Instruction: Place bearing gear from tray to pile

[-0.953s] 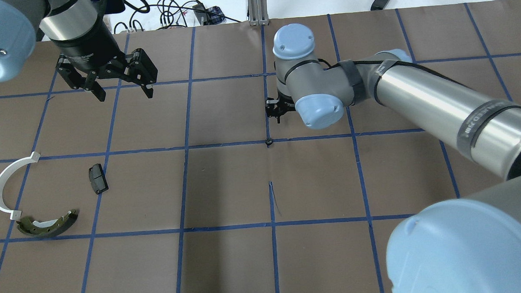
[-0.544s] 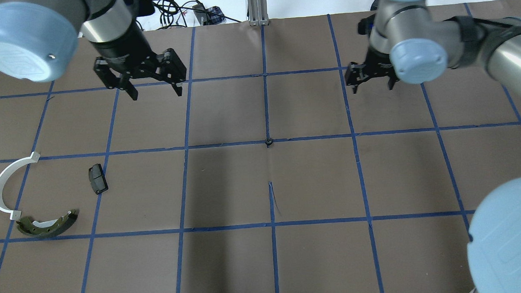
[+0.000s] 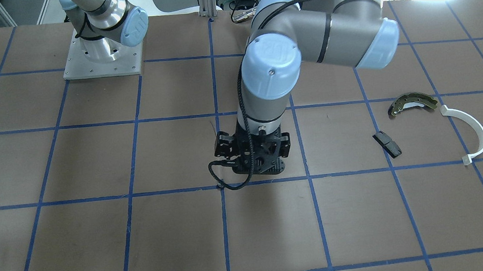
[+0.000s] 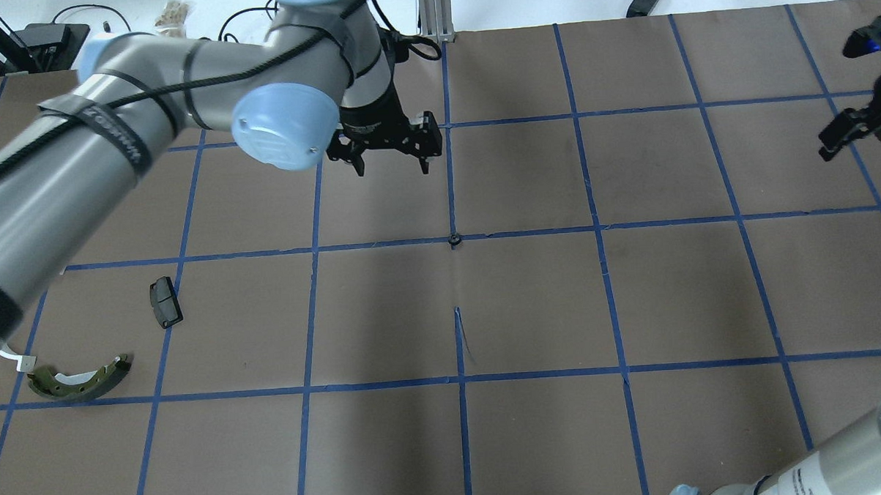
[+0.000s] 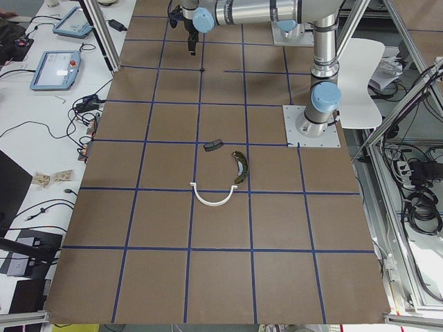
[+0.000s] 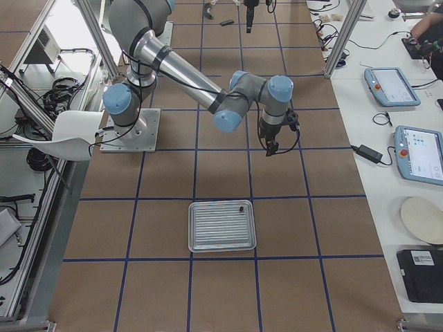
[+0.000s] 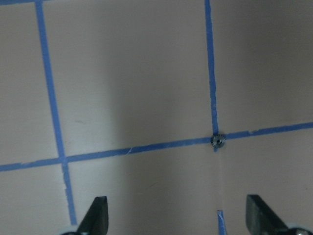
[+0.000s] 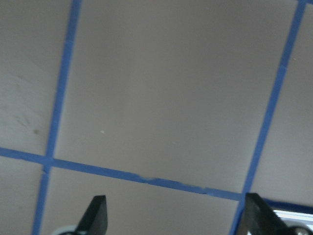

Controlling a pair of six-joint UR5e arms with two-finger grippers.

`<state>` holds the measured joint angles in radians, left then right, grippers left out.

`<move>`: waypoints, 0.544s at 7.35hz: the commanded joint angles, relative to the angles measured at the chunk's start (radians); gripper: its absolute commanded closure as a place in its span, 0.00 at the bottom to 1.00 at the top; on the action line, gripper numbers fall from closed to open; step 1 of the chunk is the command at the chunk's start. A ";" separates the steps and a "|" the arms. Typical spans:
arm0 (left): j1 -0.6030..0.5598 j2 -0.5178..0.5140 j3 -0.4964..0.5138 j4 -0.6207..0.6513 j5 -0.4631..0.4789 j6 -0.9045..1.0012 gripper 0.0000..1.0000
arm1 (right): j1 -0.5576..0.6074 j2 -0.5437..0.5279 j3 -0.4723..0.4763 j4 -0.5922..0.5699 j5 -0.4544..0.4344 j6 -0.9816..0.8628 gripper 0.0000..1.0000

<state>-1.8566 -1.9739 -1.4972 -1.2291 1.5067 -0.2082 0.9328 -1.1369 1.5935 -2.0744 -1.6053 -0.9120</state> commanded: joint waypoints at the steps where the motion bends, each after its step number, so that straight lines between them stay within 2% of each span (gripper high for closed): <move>1: -0.087 -0.113 -0.005 0.100 0.004 -0.101 0.00 | -0.150 0.102 -0.014 -0.114 0.021 -0.285 0.00; 2: -0.093 -0.140 -0.008 0.109 0.004 -0.109 0.00 | -0.196 0.144 -0.013 -0.153 0.044 -0.430 0.00; 3: -0.096 -0.170 -0.018 0.115 0.009 -0.115 0.00 | -0.209 0.152 -0.009 -0.151 0.039 -0.470 0.00; 4: -0.102 -0.187 -0.038 0.149 0.039 -0.115 0.00 | -0.212 0.154 0.005 -0.153 0.032 -0.496 0.09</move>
<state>-1.9503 -2.1327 -1.5167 -1.1107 1.5220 -0.3186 0.7366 -0.9947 1.5864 -2.2188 -1.5699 -1.3504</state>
